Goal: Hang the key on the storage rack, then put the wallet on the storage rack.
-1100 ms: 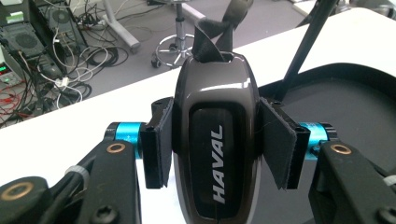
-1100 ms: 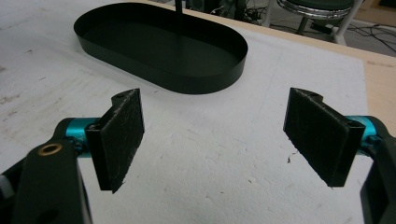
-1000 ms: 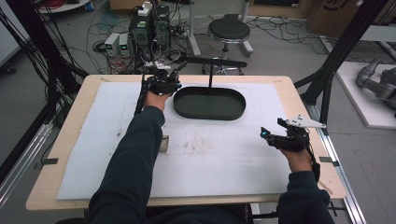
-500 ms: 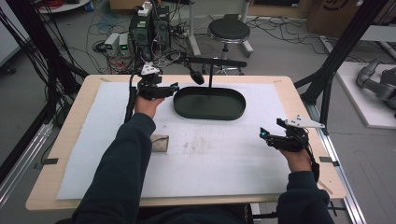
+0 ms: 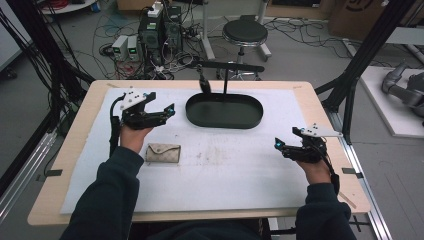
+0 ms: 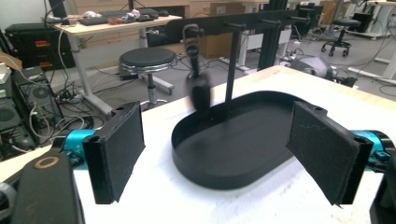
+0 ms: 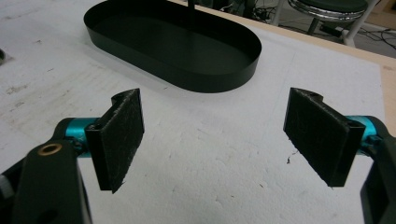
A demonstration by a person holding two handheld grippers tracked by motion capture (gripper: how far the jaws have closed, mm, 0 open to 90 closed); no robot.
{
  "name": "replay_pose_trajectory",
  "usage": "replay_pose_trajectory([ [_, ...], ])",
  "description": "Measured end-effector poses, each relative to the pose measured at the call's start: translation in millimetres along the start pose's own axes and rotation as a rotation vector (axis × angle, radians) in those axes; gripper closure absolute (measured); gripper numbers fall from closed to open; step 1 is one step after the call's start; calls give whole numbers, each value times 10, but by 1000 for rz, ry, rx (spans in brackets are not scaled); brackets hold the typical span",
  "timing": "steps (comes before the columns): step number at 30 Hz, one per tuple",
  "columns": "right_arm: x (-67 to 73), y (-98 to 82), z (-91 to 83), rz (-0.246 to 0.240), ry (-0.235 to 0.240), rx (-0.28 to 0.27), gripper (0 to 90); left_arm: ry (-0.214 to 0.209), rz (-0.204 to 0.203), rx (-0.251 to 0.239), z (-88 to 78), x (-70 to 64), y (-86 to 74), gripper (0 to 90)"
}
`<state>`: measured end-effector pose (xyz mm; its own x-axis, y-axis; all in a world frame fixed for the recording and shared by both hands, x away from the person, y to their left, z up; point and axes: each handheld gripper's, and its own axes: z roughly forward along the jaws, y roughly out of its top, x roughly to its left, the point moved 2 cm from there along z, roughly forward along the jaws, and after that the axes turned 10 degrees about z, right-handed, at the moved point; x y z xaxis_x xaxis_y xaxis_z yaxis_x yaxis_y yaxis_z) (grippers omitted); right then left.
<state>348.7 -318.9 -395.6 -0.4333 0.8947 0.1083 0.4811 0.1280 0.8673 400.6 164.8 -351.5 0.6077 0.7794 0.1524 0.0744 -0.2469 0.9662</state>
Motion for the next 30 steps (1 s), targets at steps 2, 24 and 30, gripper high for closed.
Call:
replay_pose_trajectory([
  [2,10,4,7,0,1,-1,207,8,-9,0,-35,-2,-19,171],
  [24,73,20,25,-16,15,-3,207,-51,63,45,-420,-46,-323,176],
  [30,108,21,17,-22,18,-2,207,-123,70,119,-382,-86,-535,177],
])
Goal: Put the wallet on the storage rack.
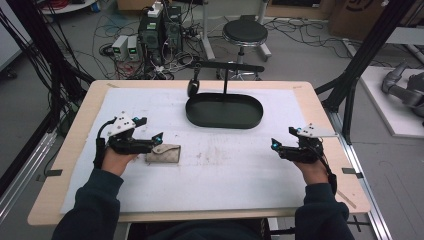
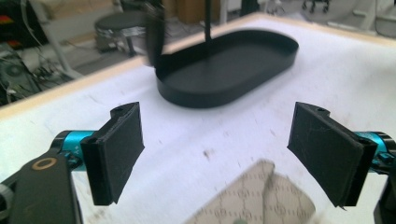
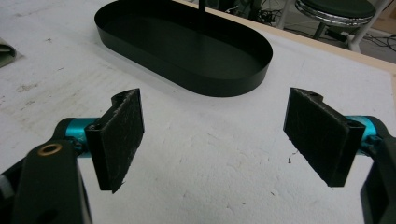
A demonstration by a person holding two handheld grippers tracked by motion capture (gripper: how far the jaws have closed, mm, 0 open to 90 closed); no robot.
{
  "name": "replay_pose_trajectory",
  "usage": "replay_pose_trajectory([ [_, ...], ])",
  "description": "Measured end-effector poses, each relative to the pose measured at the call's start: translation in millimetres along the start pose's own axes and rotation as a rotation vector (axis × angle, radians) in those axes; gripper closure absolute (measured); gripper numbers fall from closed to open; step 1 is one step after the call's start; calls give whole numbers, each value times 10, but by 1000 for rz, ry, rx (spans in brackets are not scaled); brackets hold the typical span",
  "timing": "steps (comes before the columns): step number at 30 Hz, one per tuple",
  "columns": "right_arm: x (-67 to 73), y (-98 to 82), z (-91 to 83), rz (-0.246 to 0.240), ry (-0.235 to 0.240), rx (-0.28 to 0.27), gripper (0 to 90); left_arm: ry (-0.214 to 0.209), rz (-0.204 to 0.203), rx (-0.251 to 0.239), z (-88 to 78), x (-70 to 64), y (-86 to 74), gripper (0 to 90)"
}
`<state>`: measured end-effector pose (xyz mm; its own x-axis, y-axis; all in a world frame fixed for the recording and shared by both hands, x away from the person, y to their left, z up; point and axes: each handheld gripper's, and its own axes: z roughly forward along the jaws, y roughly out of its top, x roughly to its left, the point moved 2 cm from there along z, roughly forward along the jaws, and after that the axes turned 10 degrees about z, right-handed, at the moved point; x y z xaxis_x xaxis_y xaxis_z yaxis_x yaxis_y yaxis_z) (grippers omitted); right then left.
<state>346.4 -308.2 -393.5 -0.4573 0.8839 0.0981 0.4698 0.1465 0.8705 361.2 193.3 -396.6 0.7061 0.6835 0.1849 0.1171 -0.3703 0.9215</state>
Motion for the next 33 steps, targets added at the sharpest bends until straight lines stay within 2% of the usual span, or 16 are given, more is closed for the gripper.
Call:
replay_pose_trajectory([
  [2,7,3,-5,-1,3,1,207,-42,9,37,27,-17,-99,180],
  [3,7,3,-5,-1,3,1,207,-42,9,37,27,-17,-99,183],
  [4,10,4,-3,-1,2,-1,207,-57,17,57,33,-19,-149,183],
  [9,24,10,22,-6,9,5,207,-135,11,116,97,-8,-336,199],
  [10,21,10,24,-6,10,5,207,-152,21,147,143,-13,-389,199],
  [11,21,10,24,-6,10,5,207,-152,21,147,143,-13,-389,199],
  [13,10,10,20,-7,10,3,207,-181,56,182,198,-45,-426,199],
  [15,13,10,16,-3,10,4,207,-188,63,192,216,-61,-436,200],
  [16,13,10,18,-8,12,3,207,-197,77,224,252,-75,-465,202],
  [19,25,8,19,-7,14,6,207,-209,62,239,280,-68,-496,190],
  [23,28,7,21,-10,15,5,207,-205,45,250,288,-78,-502,194],
  [26,27,6,24,-9,12,8,207,-174,16,264,290,-106,-498,218],
  [29,29,3,29,-8,9,9,207,-96,-8,286,304,-176,-478,232],
  [30,31,2,30,-6,9,9,207,-19,-66,315,317,-234,-443,233],
  [31,29,2,29,-8,9,9,207,-19,-66,315,317,-234,-443,233],
  [33,30,2,25,-2,8,8,207,74,-115,340,338,-324,-397,231],
])
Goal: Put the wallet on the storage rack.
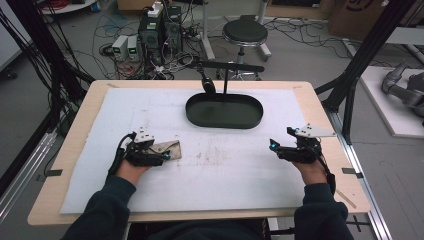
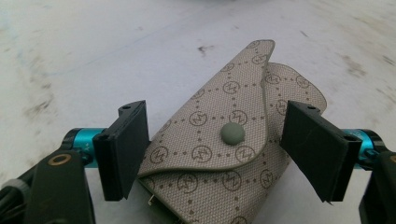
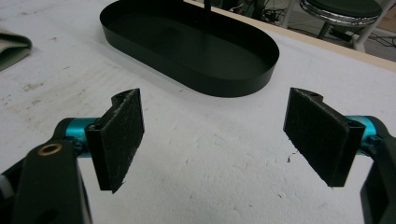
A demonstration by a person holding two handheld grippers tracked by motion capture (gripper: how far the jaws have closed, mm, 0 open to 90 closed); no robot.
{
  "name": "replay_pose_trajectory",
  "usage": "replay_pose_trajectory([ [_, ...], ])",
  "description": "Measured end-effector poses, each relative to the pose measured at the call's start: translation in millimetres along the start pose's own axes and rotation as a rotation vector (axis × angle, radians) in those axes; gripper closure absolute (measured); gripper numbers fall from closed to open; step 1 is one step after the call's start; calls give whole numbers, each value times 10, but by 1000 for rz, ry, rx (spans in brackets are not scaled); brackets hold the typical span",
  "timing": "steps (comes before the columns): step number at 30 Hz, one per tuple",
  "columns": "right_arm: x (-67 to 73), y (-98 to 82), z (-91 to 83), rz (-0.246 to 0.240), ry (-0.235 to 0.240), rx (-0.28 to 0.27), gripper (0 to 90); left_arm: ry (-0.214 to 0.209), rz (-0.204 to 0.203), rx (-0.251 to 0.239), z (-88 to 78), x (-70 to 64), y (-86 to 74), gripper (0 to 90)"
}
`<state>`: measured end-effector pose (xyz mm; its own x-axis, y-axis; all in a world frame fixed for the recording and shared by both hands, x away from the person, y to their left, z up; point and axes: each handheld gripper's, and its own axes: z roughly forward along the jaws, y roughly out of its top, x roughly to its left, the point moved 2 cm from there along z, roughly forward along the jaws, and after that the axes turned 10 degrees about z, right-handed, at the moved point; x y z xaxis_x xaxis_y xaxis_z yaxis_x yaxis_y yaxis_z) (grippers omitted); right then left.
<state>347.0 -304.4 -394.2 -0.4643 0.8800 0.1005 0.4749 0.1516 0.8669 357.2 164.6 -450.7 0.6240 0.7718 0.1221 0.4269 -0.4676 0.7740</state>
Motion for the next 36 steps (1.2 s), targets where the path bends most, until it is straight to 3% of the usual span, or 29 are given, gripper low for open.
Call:
replay_pose_trajectory([
  [2,-1,0,-2,1,0,1,207,23,-8,-4,-1,-50,22,228],
  [5,-6,0,-11,-2,1,0,207,-20,14,-62,-36,-34,44,275],
  [6,-6,0,-12,1,2,0,207,-42,43,-108,-69,1,67,263],
  [7,-8,0,-10,1,1,0,207,-42,43,-108,-69,1,67,244],
  [9,-11,-1,-9,-4,3,2,207,-77,81,-137,-97,30,80,233],
  [10,-9,-2,-9,-2,3,2,207,-94,139,-142,-113,50,65,231],
  [11,-9,-3,-11,-2,2,2,207,-94,139,-142,-113,50,65,224],
  [13,-10,-4,-14,-4,3,3,207,-102,180,-116,-105,66,34,221],
  [17,1,-6,-7,-10,6,7,207,-109,144,-50,-25,114,-20,212],
  [21,0,-8,-2,-6,6,9,207,-138,137,-27,17,105,-38,223],
  [23,-6,-9,-4,-6,5,7,207,-130,128,-19,8,97,-32,243],
  [25,-7,-13,-3,-5,2,10,207,-104,116,-4,4,67,-16,257],
  [26,-5,-15,-2,-5,2,11,207,-44,71,11,0,10,-6,261],
  [27,-5,-15,-2,-5,2,11,207,-44,71,11,0,10,-6,261],
  [28,-2,-16,2,-6,2,13,207,6,33,10,2,-41,-7,261],
  [30,0,-15,4,-5,2,12,207,46,2,16,8,-86,16,260],
  [34,-7,-17,-3,-2,3,10,207,16,17,-32,4,-76,43,265],
  [35,-13,-17,-6,-5,1,11,207,5,28,-54,-13,-65,55,263],
  [36,-14,-18,-4,-1,2,9,207,-3,69,-85,-45,-33,68,249],
])
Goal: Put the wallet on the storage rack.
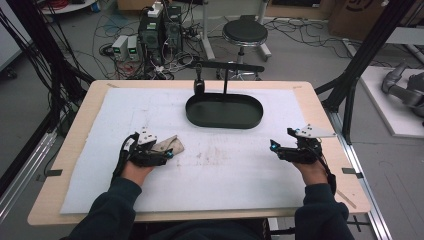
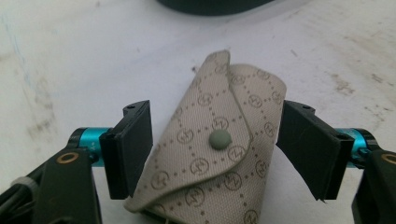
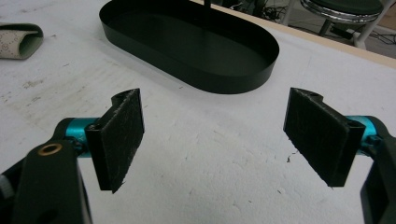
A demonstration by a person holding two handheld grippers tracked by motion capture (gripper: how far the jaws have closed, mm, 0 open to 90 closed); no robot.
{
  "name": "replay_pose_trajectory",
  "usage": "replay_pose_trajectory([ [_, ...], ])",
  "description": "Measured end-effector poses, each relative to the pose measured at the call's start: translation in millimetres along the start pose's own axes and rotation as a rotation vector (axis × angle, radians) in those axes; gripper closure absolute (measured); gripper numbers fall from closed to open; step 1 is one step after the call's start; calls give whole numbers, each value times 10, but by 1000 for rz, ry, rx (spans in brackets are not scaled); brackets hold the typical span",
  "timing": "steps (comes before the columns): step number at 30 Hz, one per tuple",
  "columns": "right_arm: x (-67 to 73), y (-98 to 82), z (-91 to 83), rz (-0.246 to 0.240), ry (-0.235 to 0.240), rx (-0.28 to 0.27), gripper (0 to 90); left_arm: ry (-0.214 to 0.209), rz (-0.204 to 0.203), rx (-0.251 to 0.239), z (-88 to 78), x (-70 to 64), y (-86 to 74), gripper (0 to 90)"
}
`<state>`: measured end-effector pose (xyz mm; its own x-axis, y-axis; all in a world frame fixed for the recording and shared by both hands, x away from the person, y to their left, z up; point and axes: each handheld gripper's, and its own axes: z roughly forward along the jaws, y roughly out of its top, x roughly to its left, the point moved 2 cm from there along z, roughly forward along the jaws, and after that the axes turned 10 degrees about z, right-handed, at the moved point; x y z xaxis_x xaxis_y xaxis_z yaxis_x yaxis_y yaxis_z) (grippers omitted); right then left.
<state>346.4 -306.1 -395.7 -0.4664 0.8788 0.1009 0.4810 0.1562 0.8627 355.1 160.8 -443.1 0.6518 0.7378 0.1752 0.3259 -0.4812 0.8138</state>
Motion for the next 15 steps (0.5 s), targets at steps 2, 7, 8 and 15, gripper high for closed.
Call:
replay_pose_trajectory([
  [2,-3,-3,3,0,0,3,207,-12,12,-11,-8,25,-5,205],
  [7,1,-4,-3,-2,2,3,207,-40,21,3,18,85,-63,204],
  [8,0,-3,-3,-3,2,3,207,-44,30,4,22,90,-69,204],
  [15,1,-4,-3,-2,2,4,207,-114,17,84,120,116,-163,177],
])
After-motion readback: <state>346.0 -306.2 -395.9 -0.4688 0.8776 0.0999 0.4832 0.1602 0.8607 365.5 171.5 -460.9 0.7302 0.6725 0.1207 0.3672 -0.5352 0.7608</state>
